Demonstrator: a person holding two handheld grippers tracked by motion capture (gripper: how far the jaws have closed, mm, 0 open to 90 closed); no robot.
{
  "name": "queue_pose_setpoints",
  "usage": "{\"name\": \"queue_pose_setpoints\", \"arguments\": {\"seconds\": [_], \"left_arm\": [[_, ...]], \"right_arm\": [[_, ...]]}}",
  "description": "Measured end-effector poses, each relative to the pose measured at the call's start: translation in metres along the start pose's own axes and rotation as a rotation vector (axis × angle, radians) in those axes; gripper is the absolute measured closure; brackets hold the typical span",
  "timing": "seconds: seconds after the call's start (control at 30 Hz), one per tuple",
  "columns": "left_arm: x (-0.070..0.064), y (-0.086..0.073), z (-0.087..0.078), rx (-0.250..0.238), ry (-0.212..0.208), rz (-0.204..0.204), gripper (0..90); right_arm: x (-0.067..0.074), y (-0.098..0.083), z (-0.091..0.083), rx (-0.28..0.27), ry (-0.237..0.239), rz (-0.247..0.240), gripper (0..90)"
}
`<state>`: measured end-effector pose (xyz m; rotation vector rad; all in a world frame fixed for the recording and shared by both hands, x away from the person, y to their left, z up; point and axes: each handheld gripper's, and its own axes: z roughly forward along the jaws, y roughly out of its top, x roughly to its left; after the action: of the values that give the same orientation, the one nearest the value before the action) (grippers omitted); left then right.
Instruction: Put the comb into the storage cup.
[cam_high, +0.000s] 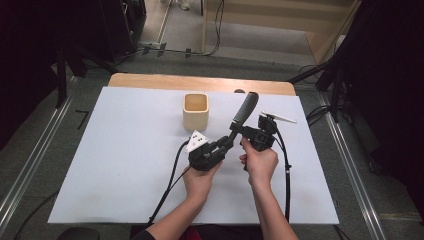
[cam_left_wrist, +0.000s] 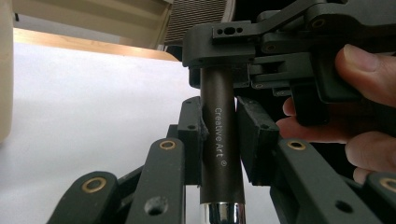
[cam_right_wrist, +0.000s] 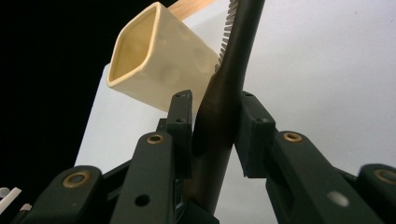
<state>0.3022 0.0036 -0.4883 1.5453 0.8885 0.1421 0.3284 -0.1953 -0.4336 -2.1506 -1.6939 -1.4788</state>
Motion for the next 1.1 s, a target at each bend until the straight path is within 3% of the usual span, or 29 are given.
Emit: {"name": "queue_pose_setpoints", "arguments": {"seconds": [0.53,0.8,1.03,1.1], "left_arm": [[0.0032,0.0003,0.0006,0.008,-0.024,-0.032,73.2],[0.0034,0.0014,-0.0004,0.029,-0.021,-0.022,72.1],[0.0021,0.0059,-0.0015,0.064,-0.023,-0.005,64.0],[0.0026,0.0077,-0.0026,0.065,-0.032,-0.018,61.7]], "right_arm": [[0.0019,-0.0009,0.0003,-0.010,0.005,0.012,69.7],[0.0013,-0.0022,0.0011,-0.006,0.015,0.007,70.0],[0.0000,-0.0010,-0.0004,-0.014,0.012,-0.007,70.1],[-0.0005,-0.0006,-0.0011,-0.012,0.008,-0.009,70.1]]}}
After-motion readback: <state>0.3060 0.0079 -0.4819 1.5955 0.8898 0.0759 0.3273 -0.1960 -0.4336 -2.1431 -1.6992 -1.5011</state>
